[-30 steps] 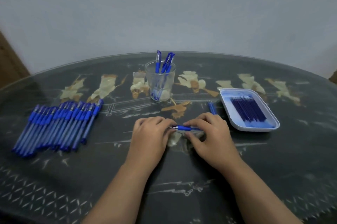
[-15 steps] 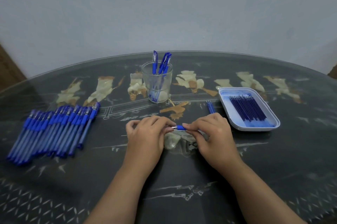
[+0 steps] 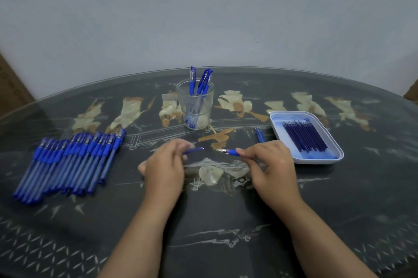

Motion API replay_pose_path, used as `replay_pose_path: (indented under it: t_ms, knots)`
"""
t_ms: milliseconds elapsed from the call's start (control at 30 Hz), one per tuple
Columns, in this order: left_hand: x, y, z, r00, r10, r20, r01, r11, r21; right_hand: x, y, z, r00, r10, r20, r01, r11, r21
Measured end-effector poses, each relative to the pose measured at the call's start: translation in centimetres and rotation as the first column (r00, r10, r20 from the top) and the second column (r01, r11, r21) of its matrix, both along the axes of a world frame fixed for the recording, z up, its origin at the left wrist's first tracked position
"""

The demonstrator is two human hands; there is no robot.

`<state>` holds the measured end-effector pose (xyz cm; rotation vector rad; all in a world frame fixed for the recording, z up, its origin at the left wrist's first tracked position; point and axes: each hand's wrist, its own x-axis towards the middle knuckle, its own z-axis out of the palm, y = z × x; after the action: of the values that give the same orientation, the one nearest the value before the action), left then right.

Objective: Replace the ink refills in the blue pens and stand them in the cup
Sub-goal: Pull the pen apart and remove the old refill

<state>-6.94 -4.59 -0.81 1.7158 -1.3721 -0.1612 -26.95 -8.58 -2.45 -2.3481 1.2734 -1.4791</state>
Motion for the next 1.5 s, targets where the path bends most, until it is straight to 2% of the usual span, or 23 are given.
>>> replay_pose_path:
  t_ms: [33,100,167,467,567,767,900,1200,1500]
  knots:
    - [0.2,-0.1,0.0,1.000,0.012,-0.026,-0.011,1.000,0.008,0.0,0.0,0.0,1.000,-0.002,0.017,0.002,1.000,0.009]
    - [0.0,0.0,0.1,0.993,-0.001,0.115,0.001,1.000,-0.001,0.4,0.1,0.0,1.000,0.026,0.006,-0.026,1.000,0.005]
    - [-0.2,-0.1,-0.1,0.983,0.004,0.186,-0.008,1.000,0.021,0.5,0.2,0.2,1.000,0.027,0.007,-0.027,1.000,0.015]
    - [0.1,0.1,0.1,0.961,-0.073,0.266,0.008,0.971,0.241,0.5,0.3,0.5,0.999,0.008,-0.046,-0.004,0.996,0.089]
    - [0.1,0.1,0.0,0.961,-0.085,0.263,0.026,0.976,0.218,0.5,0.3,0.5,0.996,0.015,-0.083,-0.006,0.994,0.107]
    - [-0.1,0.4,0.0,0.957,-0.181,0.227,0.180,0.983,0.024,0.7,0.3,0.6,0.994,0.044,-0.102,-0.035,0.995,0.089]
    - [-0.1,0.2,0.0,0.967,-0.180,0.182,0.193,0.979,-0.058,0.9,0.5,0.8,0.991,0.067,-0.119,-0.061,0.997,0.054]
    - [0.0,-0.1,-0.5,0.962,-0.156,0.223,0.165,0.986,-0.024,1.4,0.6,0.7,0.992,0.070,-0.104,-0.072,0.997,-0.017]
    - [0.0,-0.1,-0.4,0.969,-0.234,0.080,0.242,0.965,-0.100,1.5,0.5,0.7,0.995,0.060,-0.086,-0.062,0.998,-0.024]
